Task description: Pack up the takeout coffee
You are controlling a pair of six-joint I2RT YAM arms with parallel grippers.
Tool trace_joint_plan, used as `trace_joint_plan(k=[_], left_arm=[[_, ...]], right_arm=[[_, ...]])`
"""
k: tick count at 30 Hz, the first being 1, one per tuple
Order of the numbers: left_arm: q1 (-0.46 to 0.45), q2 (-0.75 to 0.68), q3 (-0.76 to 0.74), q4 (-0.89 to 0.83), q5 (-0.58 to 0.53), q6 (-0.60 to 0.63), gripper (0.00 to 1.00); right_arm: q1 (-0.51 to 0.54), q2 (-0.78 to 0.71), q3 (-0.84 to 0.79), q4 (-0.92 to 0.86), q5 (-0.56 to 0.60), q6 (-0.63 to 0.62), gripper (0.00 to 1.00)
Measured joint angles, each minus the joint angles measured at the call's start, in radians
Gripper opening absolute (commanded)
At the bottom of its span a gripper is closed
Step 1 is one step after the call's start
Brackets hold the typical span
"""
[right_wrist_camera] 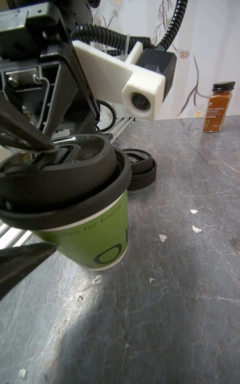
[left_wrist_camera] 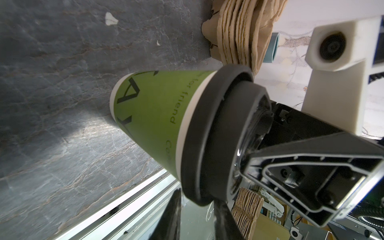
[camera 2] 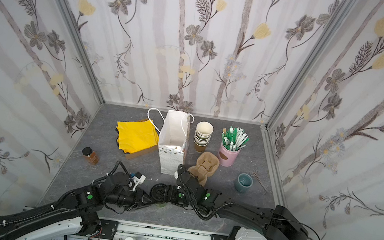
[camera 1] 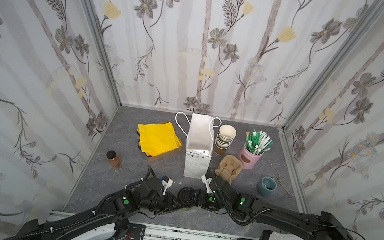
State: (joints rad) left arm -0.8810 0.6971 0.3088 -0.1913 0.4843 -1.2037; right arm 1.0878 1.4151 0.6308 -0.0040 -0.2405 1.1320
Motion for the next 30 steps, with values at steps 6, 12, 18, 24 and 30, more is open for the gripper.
trace_joint_plan(k=[6,12,18,24,30], left_arm=[[0.0,-0.026,0.021,-0.069,-0.025,0.007,0.4],[0.002,-0.053,0.056,-0.154,-0.061,0.021,0.5],[0.002,-0.072,0.092,-0.173,-0.063,0.035,0.54],[0.008,-0.127,0.101,-0.179,-0.124,0.026,0.62],[0.013,-0.141,0.095,-0.179,-0.229,-0.014,0.72]], right_arm=[[0.0,0.0,0.001,0.0,0.0,0.0,0.68],[0.0,0.006,0.003,0.004,0.0,0.0,0.68],[0.0,0.008,0.005,0.005,0.0,0.0,0.68],[0.003,-0.029,0.007,-0.005,0.011,0.0,0.76],[-0.001,-0.116,0.037,-0.003,0.036,-0.016,0.8]])
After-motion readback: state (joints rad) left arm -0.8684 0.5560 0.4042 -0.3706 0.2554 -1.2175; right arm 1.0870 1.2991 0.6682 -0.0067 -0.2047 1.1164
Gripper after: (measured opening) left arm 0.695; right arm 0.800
